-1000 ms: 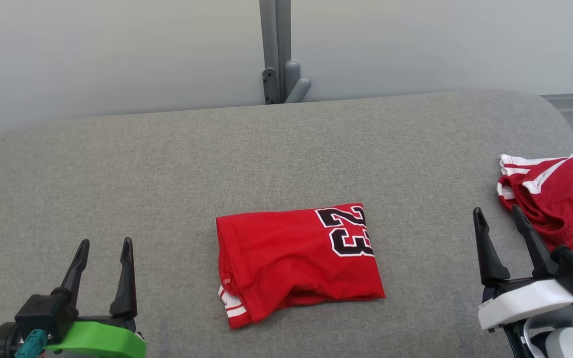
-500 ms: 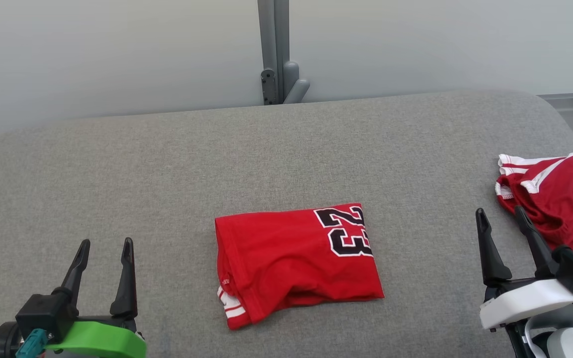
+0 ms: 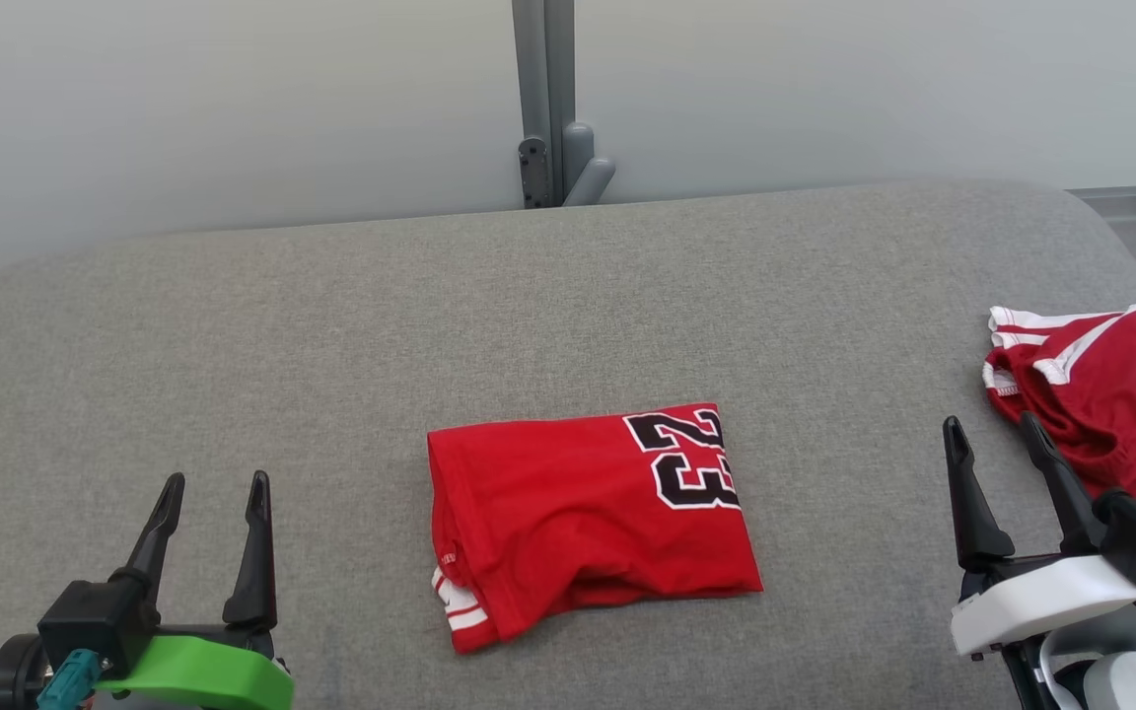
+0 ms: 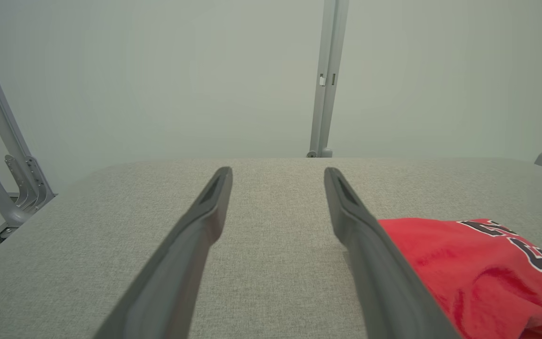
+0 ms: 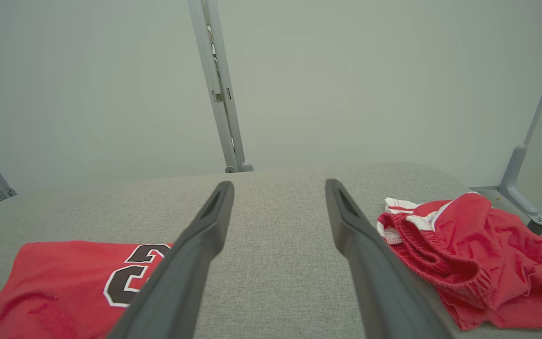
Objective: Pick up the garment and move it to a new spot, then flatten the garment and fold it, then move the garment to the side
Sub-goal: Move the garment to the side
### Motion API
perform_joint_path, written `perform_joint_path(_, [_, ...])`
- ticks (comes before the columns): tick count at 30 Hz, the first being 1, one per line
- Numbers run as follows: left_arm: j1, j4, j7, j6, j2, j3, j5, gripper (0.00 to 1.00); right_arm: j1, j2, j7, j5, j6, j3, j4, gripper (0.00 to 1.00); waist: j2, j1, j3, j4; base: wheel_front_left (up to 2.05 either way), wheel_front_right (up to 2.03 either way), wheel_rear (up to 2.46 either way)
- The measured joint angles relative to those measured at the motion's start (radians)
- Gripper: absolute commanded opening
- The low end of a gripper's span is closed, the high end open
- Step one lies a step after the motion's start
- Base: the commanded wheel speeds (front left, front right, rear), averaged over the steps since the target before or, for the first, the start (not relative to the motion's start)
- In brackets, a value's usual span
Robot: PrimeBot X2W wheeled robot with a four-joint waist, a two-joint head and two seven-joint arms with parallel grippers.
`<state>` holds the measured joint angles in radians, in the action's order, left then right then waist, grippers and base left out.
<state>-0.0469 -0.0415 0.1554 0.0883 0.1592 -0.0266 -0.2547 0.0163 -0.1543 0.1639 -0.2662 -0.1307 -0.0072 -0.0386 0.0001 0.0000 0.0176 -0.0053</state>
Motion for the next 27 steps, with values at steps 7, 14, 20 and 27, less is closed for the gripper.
perform_joint_path(7, [0.032,0.007,-0.001,0.001,0.006,-0.02,-0.001,1.0,0.002,-0.008,-0.005,0.0,0.0,-0.004,-0.026,1.0,0.0,0.0,-0.011,0.022,0.0,0.0,0.0])
perform_joint_path(14, [0.132,0.021,0.017,0.012,0.014,-0.043,-0.006,1.0,-0.049,-0.012,-0.011,-0.021,0.0,0.053,-0.119,1.0,0.0,0.0,-0.07,0.063,0.0,0.0,0.0])
perform_joint_path(20, [0.21,0.002,0.048,0.018,0.009,-0.066,-0.014,1.0,-0.146,-0.018,-0.012,-0.04,0.0,0.14,-0.241,1.0,0.0,0.0,-0.148,0.106,0.0,0.0,0.0])
perform_joint_path(27, [0.246,-0.027,0.07,0.022,0.003,-0.074,-0.016,1.0,-0.23,-0.017,-0.005,-0.079,0.0,0.222,-0.36,1.0,0.0,0.0,-0.22,0.151,0.0,0.0,0.0])
